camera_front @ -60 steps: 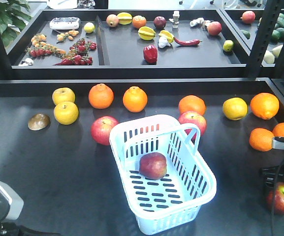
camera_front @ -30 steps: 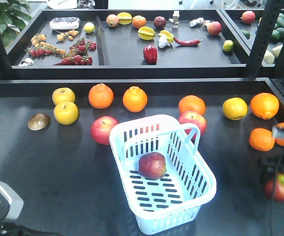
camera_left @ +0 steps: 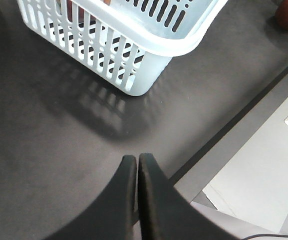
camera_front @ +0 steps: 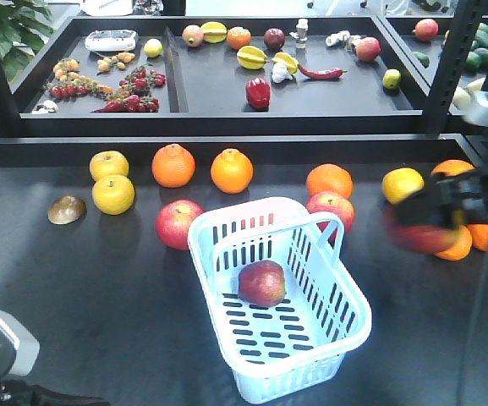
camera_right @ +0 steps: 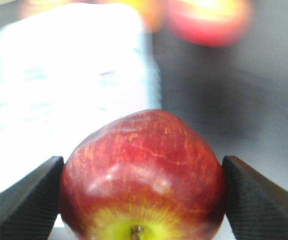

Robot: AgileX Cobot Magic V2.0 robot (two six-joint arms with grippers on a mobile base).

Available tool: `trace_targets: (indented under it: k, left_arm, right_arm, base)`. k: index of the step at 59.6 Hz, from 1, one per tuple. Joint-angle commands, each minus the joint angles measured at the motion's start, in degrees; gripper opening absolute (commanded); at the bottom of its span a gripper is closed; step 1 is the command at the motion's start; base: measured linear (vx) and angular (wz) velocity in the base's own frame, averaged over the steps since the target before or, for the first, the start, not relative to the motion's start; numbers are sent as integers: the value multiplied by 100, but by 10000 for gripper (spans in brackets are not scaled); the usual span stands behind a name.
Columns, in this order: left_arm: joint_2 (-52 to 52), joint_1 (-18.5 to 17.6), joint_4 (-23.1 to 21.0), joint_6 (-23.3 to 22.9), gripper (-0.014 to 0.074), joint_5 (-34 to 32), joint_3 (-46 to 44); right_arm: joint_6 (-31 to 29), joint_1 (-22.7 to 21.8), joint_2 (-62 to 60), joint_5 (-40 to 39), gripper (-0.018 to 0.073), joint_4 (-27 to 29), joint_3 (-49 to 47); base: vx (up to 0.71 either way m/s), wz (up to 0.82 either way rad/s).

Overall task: Pick three apples into basket with both arms
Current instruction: 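Lower the second apple into the basket and open the right gripper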

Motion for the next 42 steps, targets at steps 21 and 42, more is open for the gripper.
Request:
trace_targets:
  k: [21,42]
  left_arm:
    - [-61,-28,-190,-38,-6,-218,-141]
    - [-61,-28,-190,-38,-6,-207,-141]
  right_arm:
    - [403,2059,482,-888,109,70,-129]
    - [365,2315,1091,-1495,652,10,-129]
  base:
    - [0,0]
    - [0,0]
